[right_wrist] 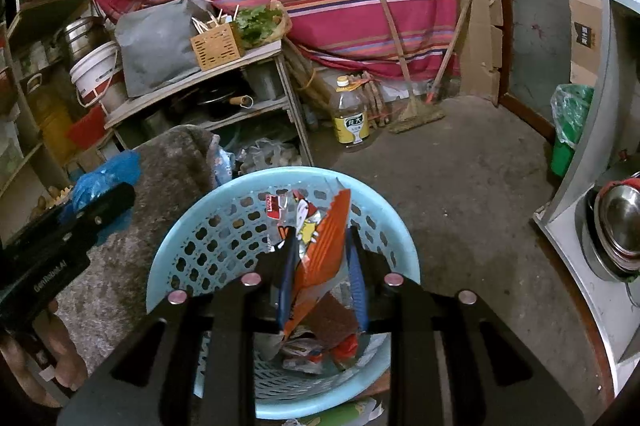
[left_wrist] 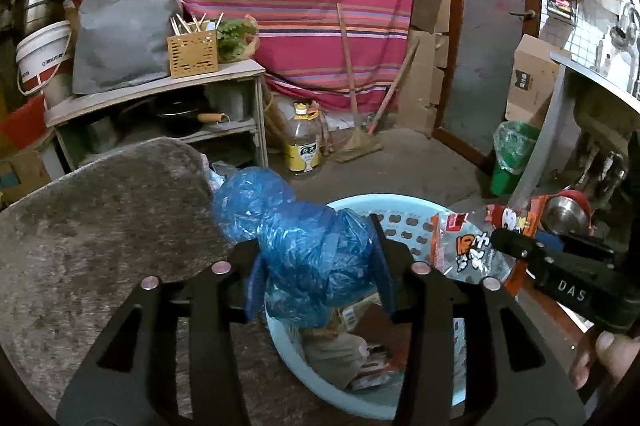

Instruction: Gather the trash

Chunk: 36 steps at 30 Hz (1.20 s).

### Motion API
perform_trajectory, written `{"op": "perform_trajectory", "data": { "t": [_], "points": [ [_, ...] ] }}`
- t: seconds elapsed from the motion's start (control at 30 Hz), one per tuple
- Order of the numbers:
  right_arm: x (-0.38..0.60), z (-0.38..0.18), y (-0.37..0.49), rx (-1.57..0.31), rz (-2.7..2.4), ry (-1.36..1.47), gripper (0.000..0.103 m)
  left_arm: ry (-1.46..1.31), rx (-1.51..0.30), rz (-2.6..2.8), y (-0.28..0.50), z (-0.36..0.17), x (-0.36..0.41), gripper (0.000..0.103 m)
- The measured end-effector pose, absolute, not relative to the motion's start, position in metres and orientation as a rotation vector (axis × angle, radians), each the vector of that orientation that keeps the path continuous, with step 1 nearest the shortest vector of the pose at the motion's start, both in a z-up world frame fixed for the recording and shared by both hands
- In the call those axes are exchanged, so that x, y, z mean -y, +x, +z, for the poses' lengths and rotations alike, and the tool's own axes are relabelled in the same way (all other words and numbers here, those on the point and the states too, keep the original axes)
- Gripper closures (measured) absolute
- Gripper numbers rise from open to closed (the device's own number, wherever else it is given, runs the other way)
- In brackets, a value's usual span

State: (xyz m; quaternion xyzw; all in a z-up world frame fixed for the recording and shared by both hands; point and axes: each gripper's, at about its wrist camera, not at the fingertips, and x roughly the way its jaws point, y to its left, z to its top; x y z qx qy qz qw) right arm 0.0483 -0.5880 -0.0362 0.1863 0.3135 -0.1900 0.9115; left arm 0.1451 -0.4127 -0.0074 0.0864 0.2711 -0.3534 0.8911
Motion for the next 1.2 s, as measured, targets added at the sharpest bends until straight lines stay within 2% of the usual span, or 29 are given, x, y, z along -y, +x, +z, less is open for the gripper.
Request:
{"op": "perform_trajectory", "data": {
  "t": [0.13,0.33,0.6,0.63,0.67,0.73,0.83,0.97,1.2],
  "points": [
    [0.589,-0.038,0.049,-0.654,-0.399,0.385,0.078,0.164,-0.557,-0.714,0.149,-0.009,0.406,0.031],
    [0.584,-0.041,0.058,-0.673,-0.399,0.377,0.078,0.142,-0.551,-0.683,0.156,-0.009,0.392,0.018],
    [0.570,-0.057,0.084,-0.740,-0.379,0.359,0.075,0.134,-0.498,-0.595,0.156,-0.002,0.354,0.007],
    [0.568,-0.059,0.087,-0.741,-0.379,0.362,0.067,0.128,-0.495,-0.583,0.156,-0.001,0.345,0.006],
    [0.566,-0.059,0.088,-0.739,-0.382,0.365,0.048,0.125,-0.494,-0.578,0.156,0.000,0.338,0.006],
    [0.562,-0.060,0.091,-0.727,-0.389,0.369,0.028,0.123,-0.489,-0.563,0.155,0.003,0.326,0.006],
    [0.557,-0.064,0.096,-0.748,-0.387,0.372,0.027,0.125,-0.473,-0.529,0.150,0.007,0.303,0.006],
    [0.550,-0.066,0.096,-0.750,-0.397,0.362,0.007,0.111,-0.451,-0.477,0.140,0.014,0.266,0.006],
    [0.518,-0.050,0.078,-0.711,-0.396,0.329,0.005,0.096,-0.426,-0.415,0.116,0.021,0.205,0.005]
  ]
}}
